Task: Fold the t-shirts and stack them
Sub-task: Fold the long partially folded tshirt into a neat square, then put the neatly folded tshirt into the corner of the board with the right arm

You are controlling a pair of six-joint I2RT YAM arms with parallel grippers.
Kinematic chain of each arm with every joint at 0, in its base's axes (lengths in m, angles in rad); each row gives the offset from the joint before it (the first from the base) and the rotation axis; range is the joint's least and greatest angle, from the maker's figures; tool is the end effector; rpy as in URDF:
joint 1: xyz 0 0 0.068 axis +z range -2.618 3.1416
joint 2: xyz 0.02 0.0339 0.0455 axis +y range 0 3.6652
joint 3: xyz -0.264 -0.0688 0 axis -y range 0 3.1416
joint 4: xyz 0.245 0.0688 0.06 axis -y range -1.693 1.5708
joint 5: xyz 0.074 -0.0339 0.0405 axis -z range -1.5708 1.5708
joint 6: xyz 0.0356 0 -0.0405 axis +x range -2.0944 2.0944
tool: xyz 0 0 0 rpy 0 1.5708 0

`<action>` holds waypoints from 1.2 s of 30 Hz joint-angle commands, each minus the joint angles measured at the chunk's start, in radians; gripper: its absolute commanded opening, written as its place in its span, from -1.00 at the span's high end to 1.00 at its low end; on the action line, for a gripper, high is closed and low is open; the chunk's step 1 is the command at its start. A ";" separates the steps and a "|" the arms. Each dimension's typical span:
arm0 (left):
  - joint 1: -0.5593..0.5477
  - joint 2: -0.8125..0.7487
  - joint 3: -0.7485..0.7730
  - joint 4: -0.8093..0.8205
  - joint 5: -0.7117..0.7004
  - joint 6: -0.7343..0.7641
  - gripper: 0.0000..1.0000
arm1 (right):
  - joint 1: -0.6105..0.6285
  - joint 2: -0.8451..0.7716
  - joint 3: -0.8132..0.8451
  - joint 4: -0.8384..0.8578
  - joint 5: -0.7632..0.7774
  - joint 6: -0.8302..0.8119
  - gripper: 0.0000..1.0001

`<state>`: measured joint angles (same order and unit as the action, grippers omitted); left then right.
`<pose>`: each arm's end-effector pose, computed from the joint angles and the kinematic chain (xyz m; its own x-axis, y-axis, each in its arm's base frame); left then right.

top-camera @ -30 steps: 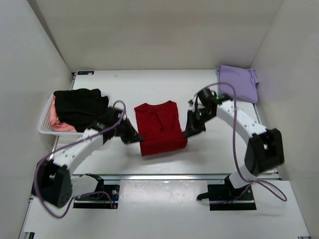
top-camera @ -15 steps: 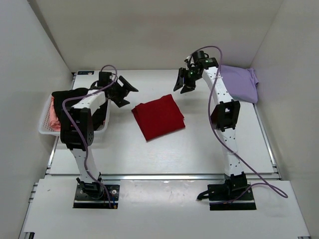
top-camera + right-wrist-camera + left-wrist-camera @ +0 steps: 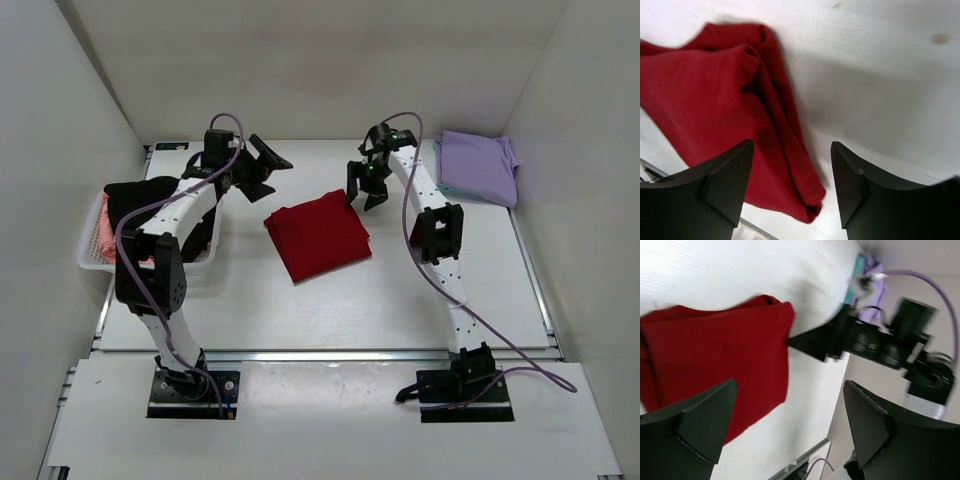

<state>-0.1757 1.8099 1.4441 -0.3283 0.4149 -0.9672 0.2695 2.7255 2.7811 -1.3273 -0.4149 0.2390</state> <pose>0.4058 -0.0866 0.2702 -0.7404 -0.6338 -0.2240 -0.2546 0.5728 -0.7792 0.5111 0.1561 0.1919 -0.9797 -0.0459 -0.1951 -0.1299 0.8866 0.4440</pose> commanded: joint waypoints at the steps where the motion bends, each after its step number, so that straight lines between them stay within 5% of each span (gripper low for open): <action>1: -0.016 -0.086 0.045 0.014 0.025 -0.019 -0.97 | 0.072 0.007 -0.017 -0.019 0.019 -0.009 -0.21; 10: -0.001 -0.181 -0.039 0.032 0.067 -0.039 -0.98 | 0.174 0.030 -0.124 -0.022 0.011 -0.009 -0.24; 14: -0.004 -0.207 -0.067 0.052 0.084 -0.062 -0.97 | 0.224 -0.027 -0.297 -0.018 0.181 0.016 -0.11; 17: -0.013 -0.218 -0.070 0.052 0.091 -0.068 -0.98 | 0.254 -0.082 -0.489 -0.007 0.336 0.026 0.28; 19: -0.018 -0.234 -0.074 0.057 0.087 -0.068 -0.96 | 0.260 -0.119 -0.615 0.023 0.387 0.034 0.99; 29: -0.021 -0.241 -0.085 0.066 0.116 -0.077 -0.97 | 0.194 -0.623 -0.969 0.335 0.371 0.040 1.00; 36: -0.036 -0.212 -0.077 0.072 0.110 -0.085 -0.97 | 0.059 -0.649 -0.836 0.269 0.468 -0.093 0.98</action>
<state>-0.2043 1.6215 1.3651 -0.2756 0.5079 -1.0515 0.3874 2.1128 1.8538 -1.0660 -0.0616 0.2287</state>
